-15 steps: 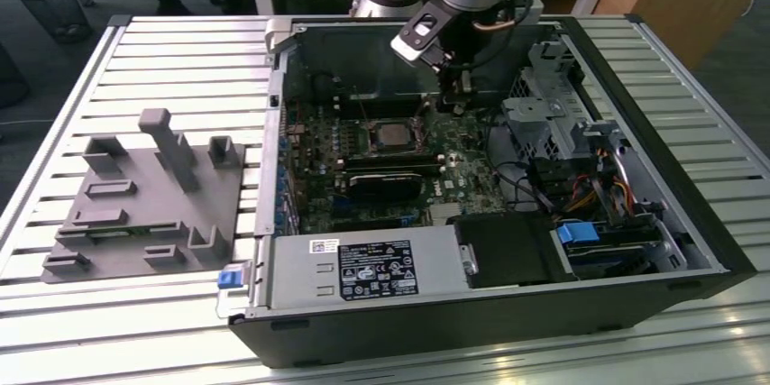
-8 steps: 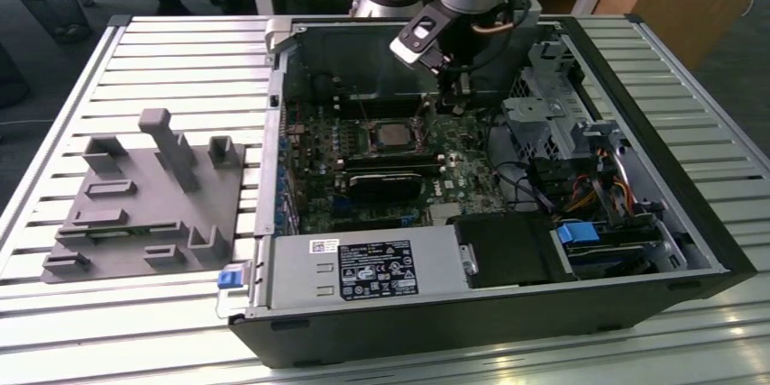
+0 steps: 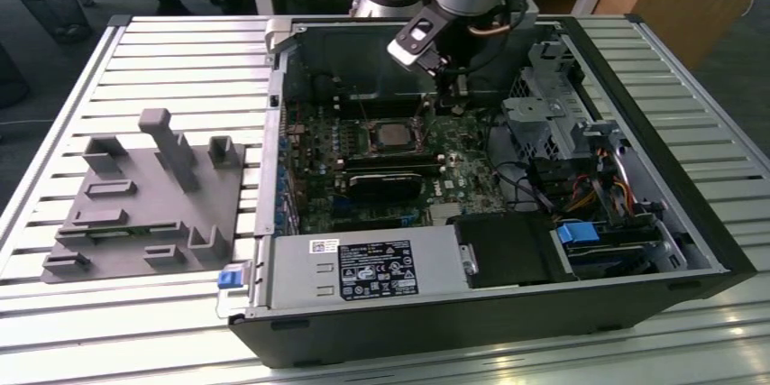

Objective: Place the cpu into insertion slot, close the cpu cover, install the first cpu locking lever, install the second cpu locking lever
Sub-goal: 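Close the cpu cover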

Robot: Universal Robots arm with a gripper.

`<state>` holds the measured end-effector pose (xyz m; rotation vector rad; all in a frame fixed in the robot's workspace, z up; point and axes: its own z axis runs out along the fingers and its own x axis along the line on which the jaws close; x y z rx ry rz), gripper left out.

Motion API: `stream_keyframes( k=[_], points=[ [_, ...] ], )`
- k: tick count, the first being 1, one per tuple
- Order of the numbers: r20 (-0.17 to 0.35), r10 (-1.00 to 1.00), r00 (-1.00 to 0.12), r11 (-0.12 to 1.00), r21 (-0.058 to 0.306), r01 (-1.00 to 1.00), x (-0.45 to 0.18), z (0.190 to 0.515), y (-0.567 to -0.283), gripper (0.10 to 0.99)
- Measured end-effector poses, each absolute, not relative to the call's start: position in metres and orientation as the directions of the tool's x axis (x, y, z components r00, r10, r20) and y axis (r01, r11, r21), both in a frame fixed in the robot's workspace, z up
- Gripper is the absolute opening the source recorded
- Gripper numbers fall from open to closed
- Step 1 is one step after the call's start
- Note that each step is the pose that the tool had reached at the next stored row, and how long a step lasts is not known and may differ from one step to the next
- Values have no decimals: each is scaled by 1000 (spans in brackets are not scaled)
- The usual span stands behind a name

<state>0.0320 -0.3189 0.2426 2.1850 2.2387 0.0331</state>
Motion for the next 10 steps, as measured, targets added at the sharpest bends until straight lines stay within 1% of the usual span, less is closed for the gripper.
stream_keyframes(
  k=[10],
  points=[
    [5,1000,-24,24,24,999,28,238,-319,106]
  ],
)
